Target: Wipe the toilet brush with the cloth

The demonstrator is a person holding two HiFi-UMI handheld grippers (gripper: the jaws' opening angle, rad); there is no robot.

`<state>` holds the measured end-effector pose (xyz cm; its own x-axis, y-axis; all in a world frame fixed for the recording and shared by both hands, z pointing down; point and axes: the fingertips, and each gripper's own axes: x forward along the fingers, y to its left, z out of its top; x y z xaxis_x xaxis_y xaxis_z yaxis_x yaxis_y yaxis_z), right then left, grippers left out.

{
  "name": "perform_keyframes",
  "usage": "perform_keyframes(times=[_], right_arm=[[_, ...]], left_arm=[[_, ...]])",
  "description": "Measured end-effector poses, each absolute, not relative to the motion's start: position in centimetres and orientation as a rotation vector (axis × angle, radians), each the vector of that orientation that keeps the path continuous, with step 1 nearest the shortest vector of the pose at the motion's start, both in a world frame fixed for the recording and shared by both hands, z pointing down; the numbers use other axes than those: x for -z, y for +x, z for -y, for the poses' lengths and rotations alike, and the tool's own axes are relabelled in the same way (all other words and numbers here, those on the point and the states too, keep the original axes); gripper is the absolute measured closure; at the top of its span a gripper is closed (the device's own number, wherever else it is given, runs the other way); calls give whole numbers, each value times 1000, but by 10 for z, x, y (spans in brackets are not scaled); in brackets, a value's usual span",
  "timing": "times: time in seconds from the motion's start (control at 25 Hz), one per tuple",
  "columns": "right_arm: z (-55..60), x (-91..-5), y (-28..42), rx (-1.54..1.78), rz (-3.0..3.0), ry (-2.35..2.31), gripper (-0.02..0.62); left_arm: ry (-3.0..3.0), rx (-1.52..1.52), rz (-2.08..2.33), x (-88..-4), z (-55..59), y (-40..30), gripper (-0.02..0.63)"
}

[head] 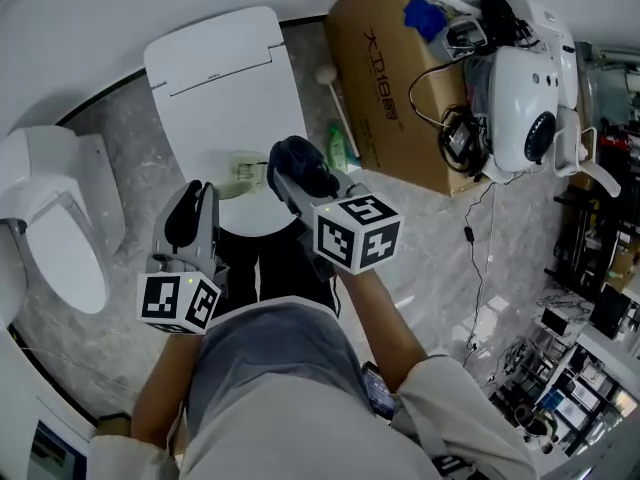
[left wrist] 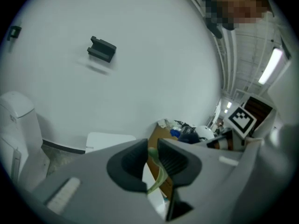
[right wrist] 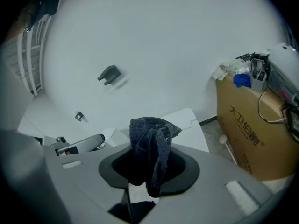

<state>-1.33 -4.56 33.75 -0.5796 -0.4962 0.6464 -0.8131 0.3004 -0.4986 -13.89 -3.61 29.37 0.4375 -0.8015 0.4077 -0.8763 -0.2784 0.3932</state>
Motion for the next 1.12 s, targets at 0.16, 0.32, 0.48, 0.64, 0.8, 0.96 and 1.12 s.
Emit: perform_keyframes(times=[0.16,0.32,0.48,0.64,0.8,0.96,1.12], right_arm=[[59,-365,-20,-1211,2238,1020,486],[69,-391,-24,-1315,2256,933,486],[77,-417,-30,-1363,2262,870,486],[76,-438,-46,-1338,2301,757,486],[78,-463,-60,-1303,2306,679,488],[78,-486,-70,-1264,2302,614,488],[73,-503,-82,-1207,2322,513,488]], left_arm=[[2123,-163,1436,-293,39,-135,606],[2097,-156,1476,-294,35,-136,606],[2074,-141,1514,-294,33,-138,606],[2069,-130,1542,-296,29,-139,606],[2064,-111,1565,-298,26,-142,606],[2056,-89,1582,-300,23,-144,606],[2045,-74,1595,-302,20,-148,606]])
